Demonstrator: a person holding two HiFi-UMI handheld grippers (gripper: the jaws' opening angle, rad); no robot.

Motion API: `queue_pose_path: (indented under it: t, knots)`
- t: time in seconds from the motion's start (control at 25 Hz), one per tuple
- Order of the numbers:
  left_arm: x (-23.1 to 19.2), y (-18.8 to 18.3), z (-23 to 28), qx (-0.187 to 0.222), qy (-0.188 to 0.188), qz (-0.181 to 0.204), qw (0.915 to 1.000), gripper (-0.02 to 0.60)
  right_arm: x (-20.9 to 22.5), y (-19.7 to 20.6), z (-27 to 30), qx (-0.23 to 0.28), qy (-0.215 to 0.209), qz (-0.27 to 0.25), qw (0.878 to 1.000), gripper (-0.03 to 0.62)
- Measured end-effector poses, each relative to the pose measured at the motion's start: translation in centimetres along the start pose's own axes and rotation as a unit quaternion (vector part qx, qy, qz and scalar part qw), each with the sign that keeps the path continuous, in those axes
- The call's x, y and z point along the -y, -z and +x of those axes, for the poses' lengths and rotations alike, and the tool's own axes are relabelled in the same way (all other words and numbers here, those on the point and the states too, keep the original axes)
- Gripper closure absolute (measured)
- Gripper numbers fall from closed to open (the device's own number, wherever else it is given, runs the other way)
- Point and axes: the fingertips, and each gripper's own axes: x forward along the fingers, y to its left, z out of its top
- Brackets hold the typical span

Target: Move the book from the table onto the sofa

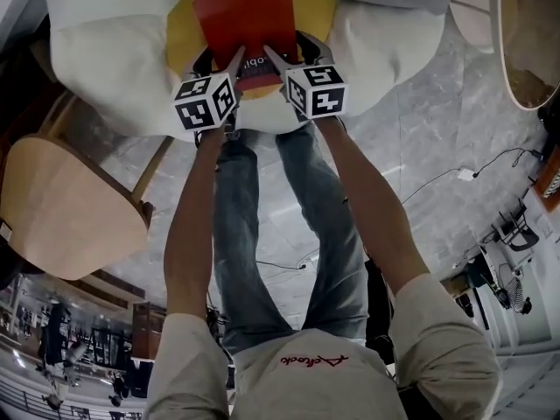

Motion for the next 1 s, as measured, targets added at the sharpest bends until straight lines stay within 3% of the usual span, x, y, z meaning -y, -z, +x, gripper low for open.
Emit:
queue_pose_path:
  t: [1.0]
  knots:
    - [-1.7, 0.4, 3.0, 0.000, 0.004, -0.033, 0.9994, 0.325, 1.6, 0.7, 2.6, 0.013, 0.006, 0.019, 1.000, 0.327]
